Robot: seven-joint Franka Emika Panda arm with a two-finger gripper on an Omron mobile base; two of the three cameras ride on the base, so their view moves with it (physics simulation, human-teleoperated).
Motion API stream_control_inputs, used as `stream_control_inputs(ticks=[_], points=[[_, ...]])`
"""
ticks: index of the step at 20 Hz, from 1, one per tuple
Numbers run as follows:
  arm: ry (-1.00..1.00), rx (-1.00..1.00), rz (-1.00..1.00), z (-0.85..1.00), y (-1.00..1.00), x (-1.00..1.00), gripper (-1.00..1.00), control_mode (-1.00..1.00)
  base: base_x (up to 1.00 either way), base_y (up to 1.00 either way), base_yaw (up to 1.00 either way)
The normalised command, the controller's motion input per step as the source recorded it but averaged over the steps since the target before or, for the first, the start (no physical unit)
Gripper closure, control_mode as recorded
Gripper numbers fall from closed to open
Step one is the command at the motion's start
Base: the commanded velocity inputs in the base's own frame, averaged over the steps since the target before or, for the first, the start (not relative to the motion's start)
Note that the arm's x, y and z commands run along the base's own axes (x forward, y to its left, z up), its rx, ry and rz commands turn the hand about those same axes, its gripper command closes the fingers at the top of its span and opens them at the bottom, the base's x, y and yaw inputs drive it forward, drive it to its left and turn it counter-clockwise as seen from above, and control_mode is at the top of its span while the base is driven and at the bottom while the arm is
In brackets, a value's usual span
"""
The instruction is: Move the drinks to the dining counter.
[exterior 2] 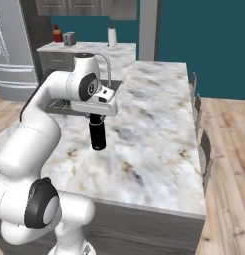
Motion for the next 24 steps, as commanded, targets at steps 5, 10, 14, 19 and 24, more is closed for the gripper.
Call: stream_control_inputs(ticks=[5,10,14,19,24], points=[[0.00,0.00,0.00,-0.36,0.00,0.40,1.00,-1.00,0.00,0.00,0.00],[0.00,0.00,0.00,-0.44,0.00,0.41,1.00,-1.00,0.00,0.00,0.00],[0.00,0.00,0.00,-0.49,-0.03,0.27,1.00,-1.00,0.00,0.00,0.00],[-0.01,0.00,0.00,-0.47,-0.01,0.19,1.00,-1.00,0.00,0.00,0.00],[0.00,0.00,0.00,-0.36,-0.01,0.09,1.00,-1.00,0.00,0.00,0.00]])
